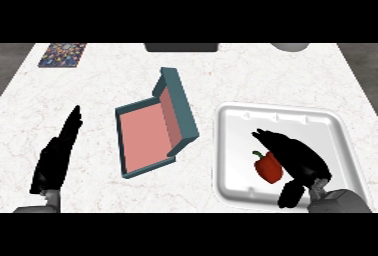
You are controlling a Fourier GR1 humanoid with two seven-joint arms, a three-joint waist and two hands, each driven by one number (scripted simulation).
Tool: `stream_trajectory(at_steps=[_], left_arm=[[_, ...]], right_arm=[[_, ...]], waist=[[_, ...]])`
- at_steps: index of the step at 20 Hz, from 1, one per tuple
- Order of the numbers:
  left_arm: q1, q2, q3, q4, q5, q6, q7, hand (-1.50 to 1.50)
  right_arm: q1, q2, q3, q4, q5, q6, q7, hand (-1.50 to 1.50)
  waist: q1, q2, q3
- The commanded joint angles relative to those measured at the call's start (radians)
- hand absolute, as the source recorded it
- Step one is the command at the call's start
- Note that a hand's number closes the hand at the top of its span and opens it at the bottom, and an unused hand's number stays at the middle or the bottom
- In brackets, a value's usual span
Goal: Pick the bell pepper from the tray and place it in the cardboard box
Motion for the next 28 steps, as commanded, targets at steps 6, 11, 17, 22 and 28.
stream_trajectory(at_steps=[6, 11, 17, 22, 28], left_arm=[[0.039, 0.012, 0.06, -0.037, 0.021, -0.083, -0.014, 0.0], [-0.055, -0.049, 0.044, 0.064, -0.05, -0.029, -0.015, 0.0], [0.029, -0.055, 0.039, -0.043, -0.031, -0.056, -0.004, 0.0], [0.04, -0.044, 0.054, -0.049, -0.032, -0.075, -0.01, 0.0], [0.024, -0.063, 0.069, 0.001, -0.038, -0.049, -0.015, 0.0]], right_arm=[[-0.006, 0.084, 0.021, 0.074, 0.12, -0.023, -0.026, -1.5], [-0.065, 0.041, -0.082, 0.187, 0.089, 0.029, -0.137, -1.5], [-0.014, 0.099, 0.007, 0.159, 0.241, -0.193, -0.139, 1.5], [-0.032, 0.087, -0.032, 0.194, 0.285, -0.301, -0.201, 1.5], [0.105, 0.171, -0.045, -0.025, 0.358, -0.304, 0.098, 1.5]], waist=[[0.003, 0.0, 0.0], [0.0, 0.001, 0.0], [0.004, 0.0, 0.0], [0.004, 0.0, 0.0], [-0.03, -0.007, -0.002]])
